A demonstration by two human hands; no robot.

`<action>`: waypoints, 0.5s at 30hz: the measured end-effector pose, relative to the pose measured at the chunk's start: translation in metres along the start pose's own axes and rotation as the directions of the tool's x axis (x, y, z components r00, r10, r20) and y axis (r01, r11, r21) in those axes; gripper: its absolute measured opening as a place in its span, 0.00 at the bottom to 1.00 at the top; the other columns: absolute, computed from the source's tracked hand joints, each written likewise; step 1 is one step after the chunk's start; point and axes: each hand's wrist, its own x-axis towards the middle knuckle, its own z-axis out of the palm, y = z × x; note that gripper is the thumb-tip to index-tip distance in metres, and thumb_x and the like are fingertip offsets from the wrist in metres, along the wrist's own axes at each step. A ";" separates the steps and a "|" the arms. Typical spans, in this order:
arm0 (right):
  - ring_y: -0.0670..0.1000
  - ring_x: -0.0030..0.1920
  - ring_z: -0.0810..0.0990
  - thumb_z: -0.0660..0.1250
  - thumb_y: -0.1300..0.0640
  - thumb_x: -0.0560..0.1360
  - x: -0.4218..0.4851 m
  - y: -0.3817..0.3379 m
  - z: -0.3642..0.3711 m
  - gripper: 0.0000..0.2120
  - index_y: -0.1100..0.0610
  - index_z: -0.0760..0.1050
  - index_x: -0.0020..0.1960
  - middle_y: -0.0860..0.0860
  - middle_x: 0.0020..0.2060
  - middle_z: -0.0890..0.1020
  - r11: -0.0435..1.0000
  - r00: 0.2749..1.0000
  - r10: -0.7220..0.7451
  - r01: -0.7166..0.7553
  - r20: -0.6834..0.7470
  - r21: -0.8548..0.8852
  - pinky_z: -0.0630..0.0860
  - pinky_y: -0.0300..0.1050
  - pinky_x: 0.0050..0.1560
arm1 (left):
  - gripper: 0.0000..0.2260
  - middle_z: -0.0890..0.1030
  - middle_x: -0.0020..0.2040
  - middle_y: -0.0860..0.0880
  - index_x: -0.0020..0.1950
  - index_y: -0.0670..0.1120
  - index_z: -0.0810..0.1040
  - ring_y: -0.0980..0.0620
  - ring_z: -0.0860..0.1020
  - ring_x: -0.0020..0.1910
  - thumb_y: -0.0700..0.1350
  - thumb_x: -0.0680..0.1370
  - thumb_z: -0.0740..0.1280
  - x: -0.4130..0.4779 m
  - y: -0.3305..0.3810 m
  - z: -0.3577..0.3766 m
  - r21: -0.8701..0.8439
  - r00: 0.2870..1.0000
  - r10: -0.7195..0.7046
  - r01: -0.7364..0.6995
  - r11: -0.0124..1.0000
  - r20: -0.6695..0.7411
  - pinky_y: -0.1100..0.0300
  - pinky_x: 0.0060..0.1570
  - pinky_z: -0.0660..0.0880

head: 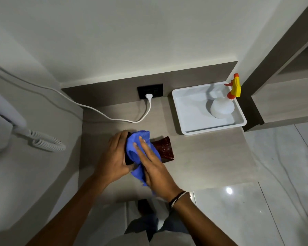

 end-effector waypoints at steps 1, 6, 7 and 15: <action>0.52 0.88 0.54 0.62 0.64 0.87 0.000 0.008 -0.010 0.35 0.40 0.53 0.86 0.44 0.88 0.54 0.998 0.997 0.068 -0.068 -0.036 0.018 0.64 0.54 0.84 | 0.46 0.76 0.69 0.40 0.76 0.38 0.69 0.40 0.76 0.66 0.48 0.63 0.83 -0.001 -0.001 0.000 0.042 0.999 -0.038 0.038 0.998 0.012 0.61 0.72 0.66; 0.30 0.81 0.54 0.55 0.41 0.89 -0.002 0.026 -0.032 0.26 0.30 0.52 0.84 0.27 0.83 0.56 0.947 0.946 0.321 -0.319 -0.049 0.038 0.59 0.49 0.86 | 0.52 0.75 0.70 0.37 0.78 0.36 0.68 0.38 0.74 0.68 0.40 0.58 0.87 0.001 0.009 0.001 0.101 0.992 -0.115 0.110 0.989 0.042 0.53 0.66 0.70; 0.37 0.83 0.58 0.58 0.42 0.88 -0.002 0.017 -0.026 0.25 0.30 0.56 0.83 0.35 0.84 0.60 0.949 0.950 0.309 -0.305 -0.043 0.081 0.64 0.48 0.84 | 0.51 0.76 0.70 0.35 0.78 0.35 0.68 0.36 0.74 0.68 0.39 0.58 0.87 0.001 0.010 0.001 0.098 0.990 -0.128 0.123 0.988 0.051 0.54 0.68 0.69; 0.49 0.88 0.40 0.64 0.73 0.80 0.000 0.013 -0.002 0.44 0.52 0.48 0.88 0.47 0.88 0.43 0.984 0.994 0.080 -0.066 0.077 -0.166 0.48 0.50 0.89 | 0.48 0.77 0.68 0.36 0.75 0.38 0.69 0.36 0.76 0.66 0.40 0.60 0.88 -0.009 0.000 -0.008 0.020 0.979 -0.200 0.199 0.980 0.041 0.48 0.66 0.76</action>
